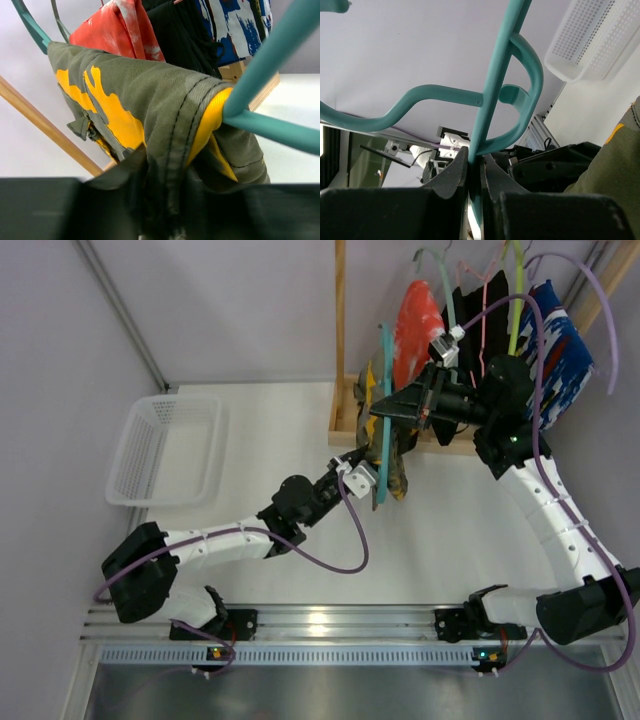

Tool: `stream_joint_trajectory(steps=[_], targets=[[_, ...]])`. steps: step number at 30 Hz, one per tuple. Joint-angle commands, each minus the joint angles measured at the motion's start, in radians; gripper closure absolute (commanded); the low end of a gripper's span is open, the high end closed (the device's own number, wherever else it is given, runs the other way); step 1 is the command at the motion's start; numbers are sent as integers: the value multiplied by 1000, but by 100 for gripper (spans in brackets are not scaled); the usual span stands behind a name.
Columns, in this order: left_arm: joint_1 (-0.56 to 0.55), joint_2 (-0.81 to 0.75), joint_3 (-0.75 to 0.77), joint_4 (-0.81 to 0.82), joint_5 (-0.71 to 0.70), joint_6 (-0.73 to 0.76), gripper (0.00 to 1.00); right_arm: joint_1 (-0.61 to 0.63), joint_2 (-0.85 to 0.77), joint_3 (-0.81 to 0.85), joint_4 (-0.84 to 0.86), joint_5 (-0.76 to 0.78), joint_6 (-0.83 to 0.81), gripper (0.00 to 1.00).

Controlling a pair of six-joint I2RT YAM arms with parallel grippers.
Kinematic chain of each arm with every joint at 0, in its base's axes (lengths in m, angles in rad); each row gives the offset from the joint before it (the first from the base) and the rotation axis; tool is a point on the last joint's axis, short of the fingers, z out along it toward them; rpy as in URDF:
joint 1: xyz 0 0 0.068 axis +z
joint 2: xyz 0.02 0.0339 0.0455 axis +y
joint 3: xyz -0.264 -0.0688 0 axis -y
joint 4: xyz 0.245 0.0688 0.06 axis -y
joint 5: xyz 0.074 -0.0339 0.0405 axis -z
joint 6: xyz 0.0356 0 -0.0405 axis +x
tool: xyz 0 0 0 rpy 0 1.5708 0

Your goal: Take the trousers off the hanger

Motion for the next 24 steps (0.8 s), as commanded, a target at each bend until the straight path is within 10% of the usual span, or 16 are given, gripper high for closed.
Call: stream_joint_trajectory(steps=[1, 6, 24], targets=[[16, 35, 46, 28, -51, 19, 73, 26, -64, 59, 201, -66, 11, 100], [18, 13, 57, 27, -95, 14, 100, 27, -73, 42, 207, -73, 0, 100], [19, -206, 340, -274, -209, -127, 100, 0, -75, -205, 282, -88, -52, 100]])
